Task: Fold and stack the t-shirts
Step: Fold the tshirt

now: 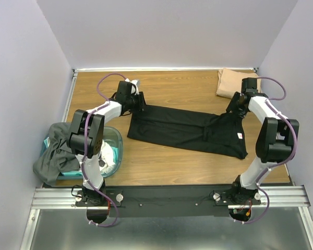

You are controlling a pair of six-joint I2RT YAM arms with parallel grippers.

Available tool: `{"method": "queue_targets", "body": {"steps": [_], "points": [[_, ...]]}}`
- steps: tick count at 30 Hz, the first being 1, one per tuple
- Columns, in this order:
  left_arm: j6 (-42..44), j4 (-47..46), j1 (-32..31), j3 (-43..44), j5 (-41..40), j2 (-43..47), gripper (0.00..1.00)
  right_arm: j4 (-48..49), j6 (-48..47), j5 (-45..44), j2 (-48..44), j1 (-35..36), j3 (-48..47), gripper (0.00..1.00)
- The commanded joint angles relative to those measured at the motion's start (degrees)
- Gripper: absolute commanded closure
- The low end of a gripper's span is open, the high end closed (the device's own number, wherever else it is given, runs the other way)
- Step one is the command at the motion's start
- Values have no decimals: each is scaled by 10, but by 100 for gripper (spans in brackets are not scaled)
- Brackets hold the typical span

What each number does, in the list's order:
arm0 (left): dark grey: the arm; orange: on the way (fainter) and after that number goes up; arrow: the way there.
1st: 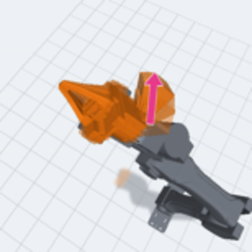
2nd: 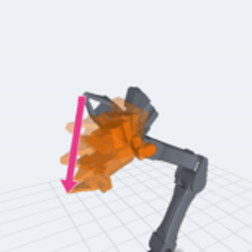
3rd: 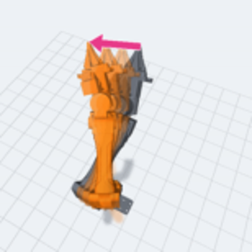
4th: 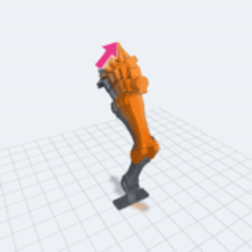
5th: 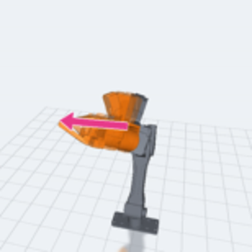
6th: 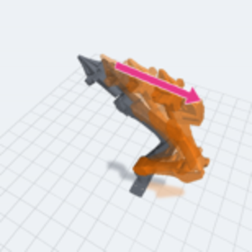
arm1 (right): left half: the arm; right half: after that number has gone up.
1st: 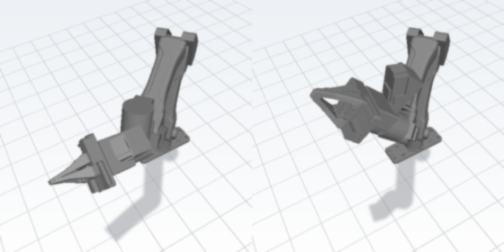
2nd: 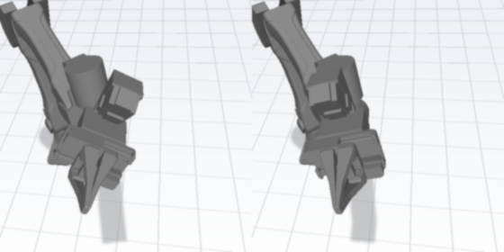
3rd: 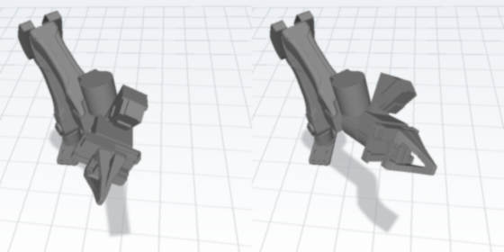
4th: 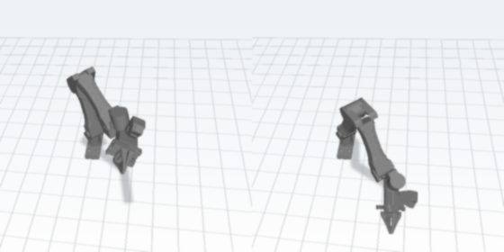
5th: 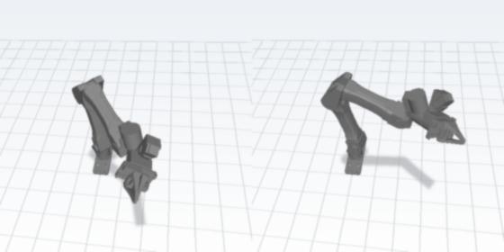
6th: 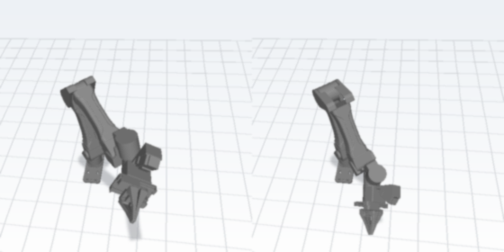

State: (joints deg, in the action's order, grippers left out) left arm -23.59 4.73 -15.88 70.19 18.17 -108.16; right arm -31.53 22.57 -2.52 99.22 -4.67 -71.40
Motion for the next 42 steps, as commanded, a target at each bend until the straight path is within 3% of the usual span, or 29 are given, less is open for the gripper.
{"method": "queue_targets", "body": {"steps": [1,16,26,28,33,42], "points": [[-11,-31,-2,-6,20,-18,48,49,-16,9,47,-18,-20,45],[-7,-45,-1,-59,-1,-26,48,92,-55,-6,106,-61,-37,52],[-3,-42,-1,-59,-3,-31,48,112,-60,45,131,-71,-30,55],[-3,-42,-2,-60,-5,-32,48,114,-63,43,130,-71,-25,59],[-3,-40,1,-67,-18,-32,48,113,-58,11,134,-71,-19,99],[-38,-68,19,-118,-64,-2,48,104,-23,-61,98,-76,14,100]]}}
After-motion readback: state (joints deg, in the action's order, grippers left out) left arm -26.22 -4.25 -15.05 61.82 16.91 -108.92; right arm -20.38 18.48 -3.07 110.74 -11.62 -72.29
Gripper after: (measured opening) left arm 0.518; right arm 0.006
